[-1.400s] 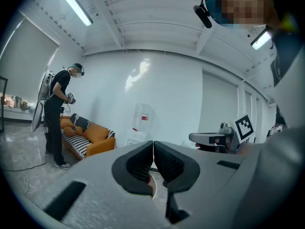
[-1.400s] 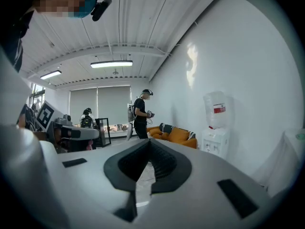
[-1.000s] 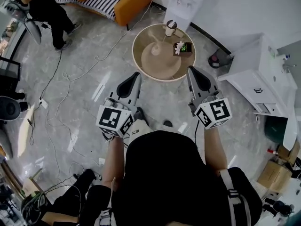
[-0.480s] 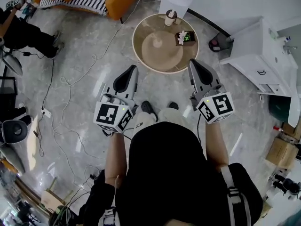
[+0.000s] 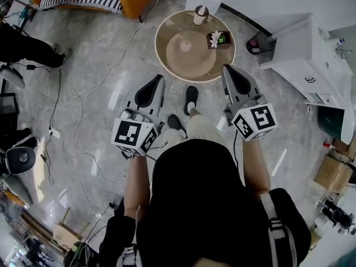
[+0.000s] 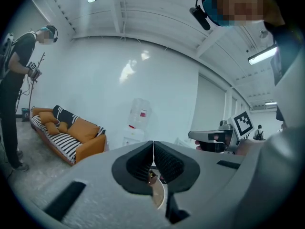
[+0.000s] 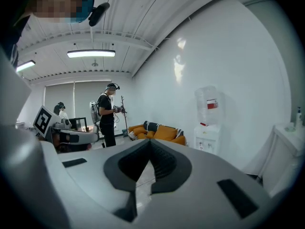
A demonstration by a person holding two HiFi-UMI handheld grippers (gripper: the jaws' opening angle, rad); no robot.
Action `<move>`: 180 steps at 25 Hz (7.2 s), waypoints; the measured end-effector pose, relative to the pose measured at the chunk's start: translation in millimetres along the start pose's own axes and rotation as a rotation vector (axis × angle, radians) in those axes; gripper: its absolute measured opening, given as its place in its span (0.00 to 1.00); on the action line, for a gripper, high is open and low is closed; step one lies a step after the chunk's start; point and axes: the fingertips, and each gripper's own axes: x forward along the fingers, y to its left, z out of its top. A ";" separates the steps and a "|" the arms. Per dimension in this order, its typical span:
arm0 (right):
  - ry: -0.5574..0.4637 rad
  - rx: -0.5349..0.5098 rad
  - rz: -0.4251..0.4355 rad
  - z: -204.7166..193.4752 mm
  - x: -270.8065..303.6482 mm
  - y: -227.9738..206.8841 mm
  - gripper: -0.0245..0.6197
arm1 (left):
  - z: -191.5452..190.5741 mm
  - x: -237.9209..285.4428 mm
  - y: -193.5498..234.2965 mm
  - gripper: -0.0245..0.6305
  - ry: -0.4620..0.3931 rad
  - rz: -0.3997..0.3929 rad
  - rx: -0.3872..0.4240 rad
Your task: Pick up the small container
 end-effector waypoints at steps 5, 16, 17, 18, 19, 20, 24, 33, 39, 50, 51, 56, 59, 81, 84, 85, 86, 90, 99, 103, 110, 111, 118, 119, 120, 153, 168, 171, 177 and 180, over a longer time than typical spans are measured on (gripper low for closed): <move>0.006 0.006 0.032 -3.6 24.3 -12.9 0.04 | 0.4 18.3 11.8 0.07 0.015 0.023 0.005; 0.022 0.024 0.072 2.5 95.2 -79.2 0.04 | 7.3 98.9 45.5 0.07 0.055 0.057 -0.007; 0.026 0.026 0.076 2.8 101.2 -86.6 0.04 | 8.2 108.8 46.8 0.07 0.058 0.059 -0.011; 0.030 0.028 0.081 2.7 107.0 -94.0 0.04 | 8.8 118.7 47.5 0.07 0.060 0.061 -0.015; 0.035 0.028 0.087 1.8 112.2 -101.1 0.04 | 9.1 128.3 47.5 0.07 0.063 0.062 -0.018; 0.040 0.028 0.094 0.4 117.2 -107.8 0.04 | 9.0 137.3 47.3 0.07 0.066 0.063 -0.020; 0.062 0.021 0.128 -7.2 137.1 -130.7 0.04 | 6.5 169.9 47.4 0.07 0.081 0.070 -0.015; 0.102 -0.002 0.186 -20.8 179.3 -148.5 0.04 | -3.2 202.5 53.8 0.07 0.110 0.093 -0.020; 0.168 -0.018 0.203 -49.6 200.2 -139.0 0.04 | -12.2 205.3 67.0 0.07 0.128 0.091 -0.031; 0.260 -0.019 0.179 -127.7 237.7 -140.8 0.04 | -59.4 223.0 114.6 0.07 0.209 0.074 -0.072; 0.270 -0.016 0.177 -135.6 241.4 -141.9 0.04 | -65.2 225.1 120.2 0.07 0.208 0.074 -0.076; 0.333 -0.010 0.179 -176.2 254.2 -141.7 0.04 | -96.0 226.7 147.2 0.07 0.229 0.085 -0.111; 0.366 -0.013 0.180 -199.8 260.6 -143.1 0.04 | -113.5 226.6 162.6 0.07 0.257 0.105 -0.129; 0.560 0.024 0.090 -359.5 310.5 -172.8 0.05 | -216.9 273.8 208.7 0.07 0.367 0.014 -0.156; 0.578 0.007 0.088 -377.9 320.7 -176.0 0.10 | -239.0 279.9 211.7 0.07 0.385 -0.002 -0.168; 0.586 0.001 0.087 -384.7 323.8 -176.4 0.10 | -244.6 280.8 211.9 0.07 0.393 -0.006 -0.170; 0.594 -0.003 0.086 -391.6 326.4 -176.7 0.11 | -249.0 280.9 211.7 0.07 0.401 -0.011 -0.172; 0.617 0.007 0.071 -420.8 333.7 -179.7 0.17 | -263.1 283.0 207.6 0.07 0.421 -0.040 -0.179; 0.639 0.010 0.019 -471.6 351.8 -191.1 0.30 | -279.3 291.0 194.5 0.07 0.457 -0.100 -0.163; 0.635 -0.026 0.000 -484.0 360.8 -193.8 0.30 | -279.0 295.7 189.1 0.07 0.454 -0.117 -0.159; 0.639 -0.098 0.001 -501.2 372.0 -195.4 0.32 | -289.1 299.1 179.4 0.07 0.513 -0.129 -0.192; 0.640 -0.102 0.002 -503.7 373.2 -195.3 0.32 | -290.3 299.6 178.7 0.07 0.513 -0.131 -0.190; 0.659 -0.107 0.019 -513.2 377.6 -192.9 0.30 | -294.1 293.8 175.7 0.07 0.526 -0.131 -0.197; 0.659 -0.109 0.020 -513.2 378.1 -192.6 0.30 | -294.9 292.6 175.9 0.07 0.528 -0.129 -0.199; 0.659 -0.113 0.022 -513.3 378.3 -192.5 0.30 | -295.5 291.6 176.1 0.07 0.529 -0.126 -0.201; 0.572 -0.085 0.088 -372.8 326.4 -175.4 0.26 | -221.4 265.6 191.6 0.07 0.365 0.048 -0.227; 0.406 -0.076 0.181 -213.4 275.5 -147.4 0.26 | -141.1 242.4 158.8 0.07 0.267 0.146 -0.196; 0.368 -0.093 0.186 -184.8 266.8 -147.5 0.26 | -122.6 235.8 157.1 0.07 0.237 0.163 -0.173; 0.316 -0.132 0.192 -130.9 239.7 -144.2 0.26 | -87.3 224.8 134.2 0.07 0.186 0.165 -0.152; 0.275 -0.130 0.195 -103.7 230.5 -141.6 0.26 | -72.2 225.9 118.5 0.07 0.167 0.148 -0.139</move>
